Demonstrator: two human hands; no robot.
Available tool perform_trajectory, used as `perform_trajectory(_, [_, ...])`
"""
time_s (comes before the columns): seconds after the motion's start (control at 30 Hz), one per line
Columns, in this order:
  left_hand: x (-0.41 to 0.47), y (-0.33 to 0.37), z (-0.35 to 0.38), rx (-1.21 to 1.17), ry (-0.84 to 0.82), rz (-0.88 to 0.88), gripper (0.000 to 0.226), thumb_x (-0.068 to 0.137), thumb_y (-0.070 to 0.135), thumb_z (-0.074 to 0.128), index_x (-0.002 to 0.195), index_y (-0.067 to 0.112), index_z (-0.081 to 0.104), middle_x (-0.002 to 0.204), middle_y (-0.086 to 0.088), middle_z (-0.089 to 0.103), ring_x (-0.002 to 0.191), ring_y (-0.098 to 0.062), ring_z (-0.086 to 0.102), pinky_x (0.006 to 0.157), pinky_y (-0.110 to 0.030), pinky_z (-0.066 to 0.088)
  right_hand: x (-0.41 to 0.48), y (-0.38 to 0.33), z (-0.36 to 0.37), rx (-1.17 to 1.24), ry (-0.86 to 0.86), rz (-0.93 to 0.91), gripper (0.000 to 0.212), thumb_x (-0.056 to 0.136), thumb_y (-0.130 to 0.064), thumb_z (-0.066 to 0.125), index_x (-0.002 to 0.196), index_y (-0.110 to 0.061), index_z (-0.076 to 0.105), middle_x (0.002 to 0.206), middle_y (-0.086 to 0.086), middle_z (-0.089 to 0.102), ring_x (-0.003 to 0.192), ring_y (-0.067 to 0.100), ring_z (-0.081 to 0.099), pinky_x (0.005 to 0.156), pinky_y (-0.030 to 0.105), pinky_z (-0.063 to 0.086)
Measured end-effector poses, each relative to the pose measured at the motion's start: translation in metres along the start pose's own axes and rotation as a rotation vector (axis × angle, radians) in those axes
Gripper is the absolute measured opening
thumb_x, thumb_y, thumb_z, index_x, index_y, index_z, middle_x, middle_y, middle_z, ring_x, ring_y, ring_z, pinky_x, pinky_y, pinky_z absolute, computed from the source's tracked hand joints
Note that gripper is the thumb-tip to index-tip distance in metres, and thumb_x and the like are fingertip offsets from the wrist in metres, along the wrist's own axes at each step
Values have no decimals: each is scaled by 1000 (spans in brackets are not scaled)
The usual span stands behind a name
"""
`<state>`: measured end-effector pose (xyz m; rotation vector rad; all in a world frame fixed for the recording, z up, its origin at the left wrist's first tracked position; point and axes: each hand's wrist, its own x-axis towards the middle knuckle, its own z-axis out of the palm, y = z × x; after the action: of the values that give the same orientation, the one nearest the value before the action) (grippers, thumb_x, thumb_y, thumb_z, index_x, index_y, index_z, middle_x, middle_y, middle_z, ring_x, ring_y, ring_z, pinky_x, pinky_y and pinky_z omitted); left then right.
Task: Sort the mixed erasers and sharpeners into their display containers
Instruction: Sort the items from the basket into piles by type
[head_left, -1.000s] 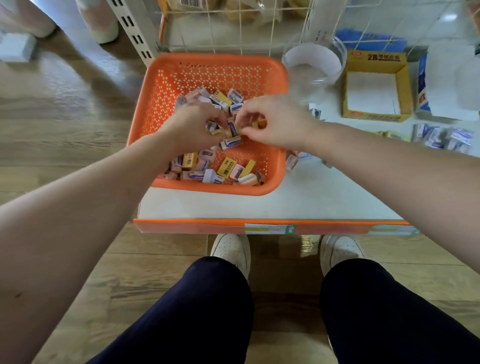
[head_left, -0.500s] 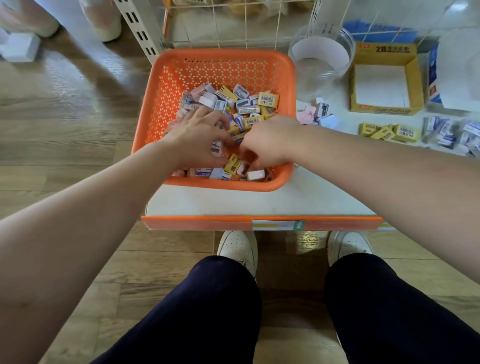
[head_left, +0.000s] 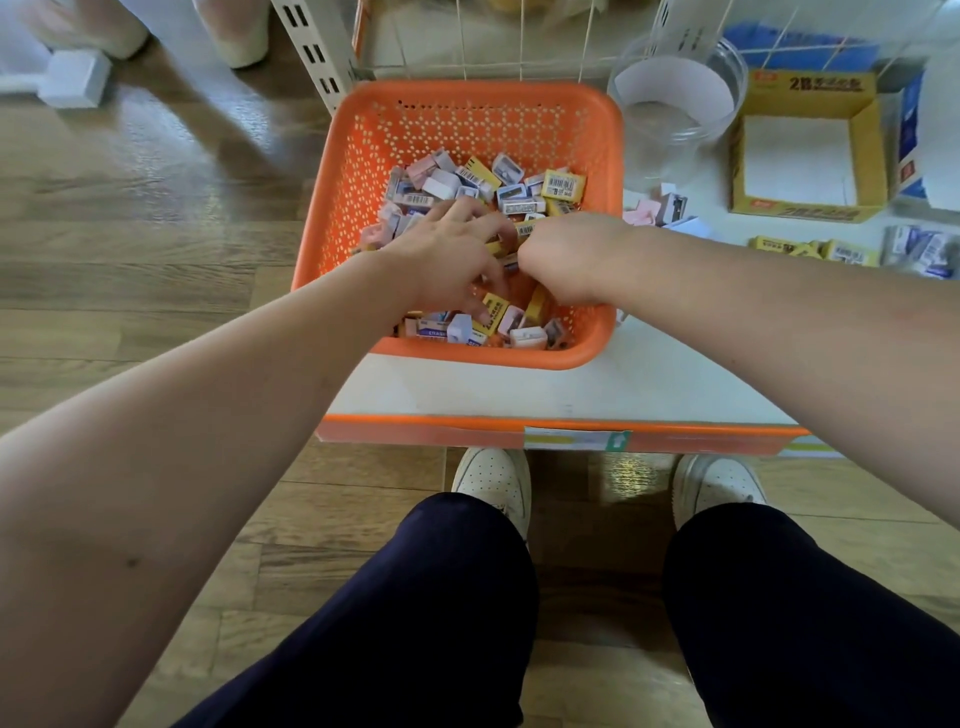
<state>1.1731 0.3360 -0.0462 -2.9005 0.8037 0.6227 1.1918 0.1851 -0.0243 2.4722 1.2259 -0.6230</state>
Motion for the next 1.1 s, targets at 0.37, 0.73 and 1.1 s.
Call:
perform_trajectory(0.37, [3, -7, -3, -172, -41, -28, 38, 77, 35, 73, 111, 22, 60, 104, 10, 63, 96, -13, 53, 84, -26, 33, 14, 8, 7, 89, 20, -62, 8, 85, -11, 54, 89, -11, 61, 79, 6, 56, 73, 25, 52, 60, 31, 39])
perform_trajectory(0.73, [2, -1, -23, -972, 242, -317, 20, 75, 19, 78, 86, 21, 62, 75, 12, 62, 64, 2, 58, 66, -16, 50, -45, 54, 6, 481, 559, -57, 16, 80, -17, 61, 93, -9, 59, 86, 5, 62, 77, 20, 54, 69, 29, 39])
perform_trajectory(1.1, [74, 112, -86, -1282, 476, -137, 14, 89, 9, 62, 100, 14, 55, 70, 2, 53, 43, 3, 50, 41, -13, 40, -122, 149, 91, 1161, 755, 720, 21, 79, -23, 73, 94, -20, 58, 85, 1, 66, 72, 4, 64, 84, 33, 53])
